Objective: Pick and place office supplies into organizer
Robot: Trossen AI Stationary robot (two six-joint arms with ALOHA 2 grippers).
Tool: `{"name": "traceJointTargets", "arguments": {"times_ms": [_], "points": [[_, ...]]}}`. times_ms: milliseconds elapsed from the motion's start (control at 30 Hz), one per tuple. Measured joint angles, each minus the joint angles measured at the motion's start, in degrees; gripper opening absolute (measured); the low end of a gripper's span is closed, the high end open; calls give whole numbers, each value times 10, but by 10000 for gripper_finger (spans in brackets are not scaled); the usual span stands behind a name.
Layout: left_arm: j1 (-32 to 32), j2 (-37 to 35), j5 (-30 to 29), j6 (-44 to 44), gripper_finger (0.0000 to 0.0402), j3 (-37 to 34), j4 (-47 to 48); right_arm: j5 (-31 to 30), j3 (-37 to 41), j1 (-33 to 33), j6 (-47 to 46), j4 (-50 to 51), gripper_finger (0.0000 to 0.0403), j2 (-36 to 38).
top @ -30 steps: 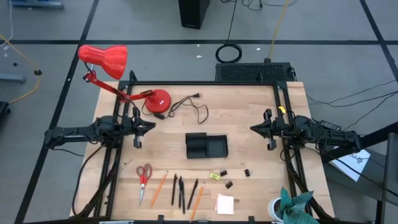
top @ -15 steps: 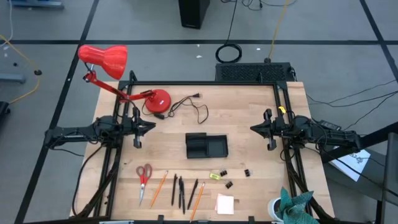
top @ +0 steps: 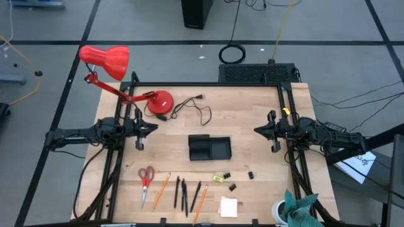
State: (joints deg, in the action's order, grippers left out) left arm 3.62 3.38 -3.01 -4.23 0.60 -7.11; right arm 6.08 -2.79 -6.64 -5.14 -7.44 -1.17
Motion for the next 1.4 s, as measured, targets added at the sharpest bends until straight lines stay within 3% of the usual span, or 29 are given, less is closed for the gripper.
{"name": "traceJointTargets", "arguments": {"times_ms": [1400], "points": [[0, 0, 0, 19, 40, 0, -1, 0, 0, 0, -1, 0, 4, 0]]}}
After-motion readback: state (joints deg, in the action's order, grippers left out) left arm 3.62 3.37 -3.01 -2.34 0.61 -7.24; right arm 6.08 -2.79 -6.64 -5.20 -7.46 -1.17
